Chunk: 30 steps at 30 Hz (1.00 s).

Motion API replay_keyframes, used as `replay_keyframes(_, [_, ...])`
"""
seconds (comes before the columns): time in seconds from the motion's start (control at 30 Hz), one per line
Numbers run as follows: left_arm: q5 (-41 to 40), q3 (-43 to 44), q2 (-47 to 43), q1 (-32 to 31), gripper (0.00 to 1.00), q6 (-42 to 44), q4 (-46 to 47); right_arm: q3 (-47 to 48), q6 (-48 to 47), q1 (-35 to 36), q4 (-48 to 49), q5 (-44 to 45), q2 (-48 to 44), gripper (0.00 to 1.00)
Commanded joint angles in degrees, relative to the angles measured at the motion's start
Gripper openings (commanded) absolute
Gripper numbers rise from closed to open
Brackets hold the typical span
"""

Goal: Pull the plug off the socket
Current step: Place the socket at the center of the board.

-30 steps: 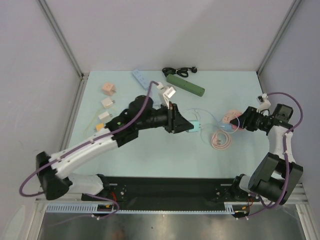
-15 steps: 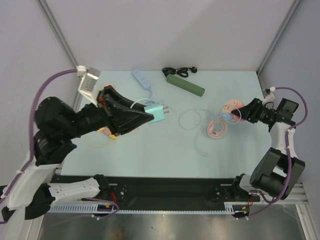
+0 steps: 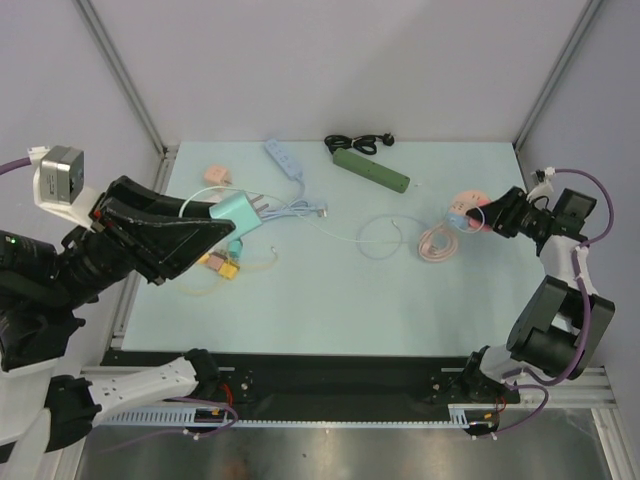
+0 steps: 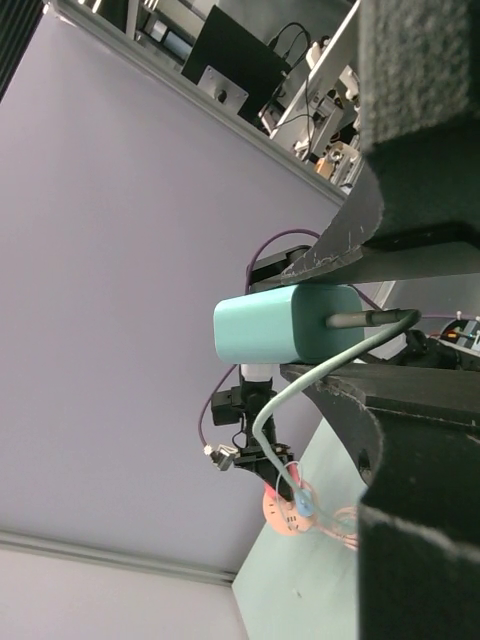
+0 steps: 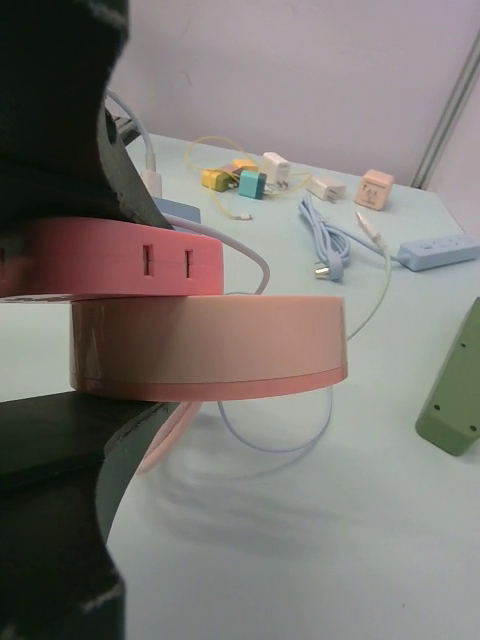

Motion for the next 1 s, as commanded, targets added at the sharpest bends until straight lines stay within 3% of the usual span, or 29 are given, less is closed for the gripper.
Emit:
replay_keyframes(0.0, [-1.6, -0.6, 0.5, -0.2, 0.00, 0.7, 0.2, -0.2, 5.0, 1.4, 7.7, -2.2, 0.2, 0.00])
replay_keyframes(0.1, [-0.3, -2.3, 1.9, -0.2, 0.00, 0.0, 0.8, -1.7, 11.4, 2.7, 14.5, -3.9, 1.6, 0.00])
replay_keyframes(0.2, [3.8, -4.9, 4.4, -0.2, 0.00, -1.8, 3.2, 0.4, 13.8, 5.7, 14.6, -3.1, 3.3, 0.00])
replay_keyframes(0.4, [12.9, -8.3, 8.8, -0.2, 0.00, -7.5, 10.6, 2.3, 11.5, 11.0, 17.5, 9.0, 3.6, 0.00])
replay_keyframes(0.57, [19.2, -6.6, 11.5, -0.2, 0.00, -11.9, 16.2, 2.2, 11.0, 13.8, 20.7, 15.7, 6.3, 0.00])
replay_keyframes(0.97, [28.2, 0.0, 12.1, -0.2, 0.00, -18.3, 24.4, 2.7, 10.9, 11.9, 21.5, 15.9, 11.8, 0.00])
